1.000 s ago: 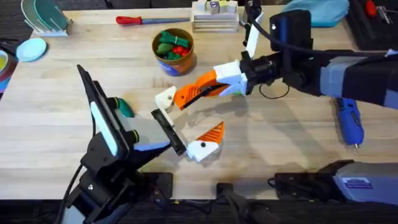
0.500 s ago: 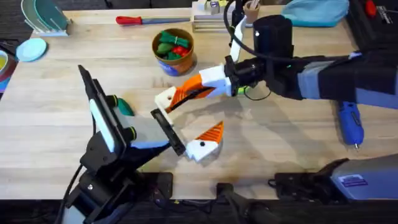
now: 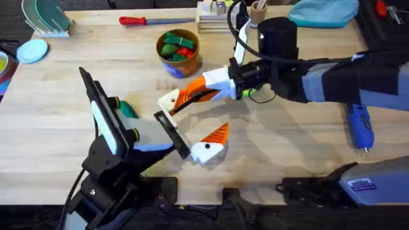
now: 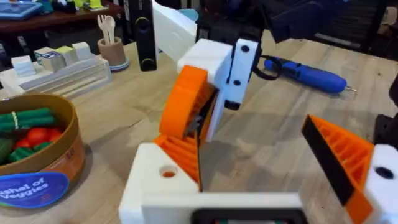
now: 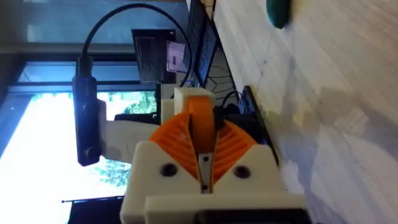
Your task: Pick up the gripper from the table and insert it into the empty holder that is missing its gripper. Then pick up a screw, insert it into the mounting hole, and use the screwdriver to tighten it. Finally, clean up the table by picking up the vegetable and placing it into the bucket.
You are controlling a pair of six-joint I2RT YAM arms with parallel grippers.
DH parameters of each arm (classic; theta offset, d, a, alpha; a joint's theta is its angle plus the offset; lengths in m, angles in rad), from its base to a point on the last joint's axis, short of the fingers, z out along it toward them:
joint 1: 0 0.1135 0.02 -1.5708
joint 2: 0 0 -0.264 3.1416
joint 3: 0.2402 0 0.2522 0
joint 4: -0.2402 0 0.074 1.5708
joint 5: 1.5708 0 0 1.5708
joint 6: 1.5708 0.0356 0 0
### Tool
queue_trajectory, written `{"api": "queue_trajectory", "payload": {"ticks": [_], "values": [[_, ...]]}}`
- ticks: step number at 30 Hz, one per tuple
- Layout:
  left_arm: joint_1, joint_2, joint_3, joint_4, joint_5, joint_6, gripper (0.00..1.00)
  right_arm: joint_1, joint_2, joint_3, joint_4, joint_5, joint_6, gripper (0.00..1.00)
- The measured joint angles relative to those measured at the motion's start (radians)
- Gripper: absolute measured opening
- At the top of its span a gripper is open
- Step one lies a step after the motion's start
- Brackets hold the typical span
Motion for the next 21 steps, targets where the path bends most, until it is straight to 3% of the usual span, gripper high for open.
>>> {"api": "queue_trajectory", "payload": {"ticks": [7, 10, 21], "values": [[-0.001, 0.0, 0.0, 0.003, 0.025, 0.012, 0.993, 0.0, 0.008, 0.0, 0.034, -0.011, -0.006, 0.213], [-0.016, 0.0, 0.0, 0.004, 0.067, 0.02, 0.993, 0.0, 0.013, 0.0, 0.037, -0.012, -0.007, 0.349], [-0.016, 0.0, 0.0, 0.005, 0.098, 0.028, 0.993, -0.008, 0.015, 0.0, 0.037, -0.012, -0.009, 0.502]]}}
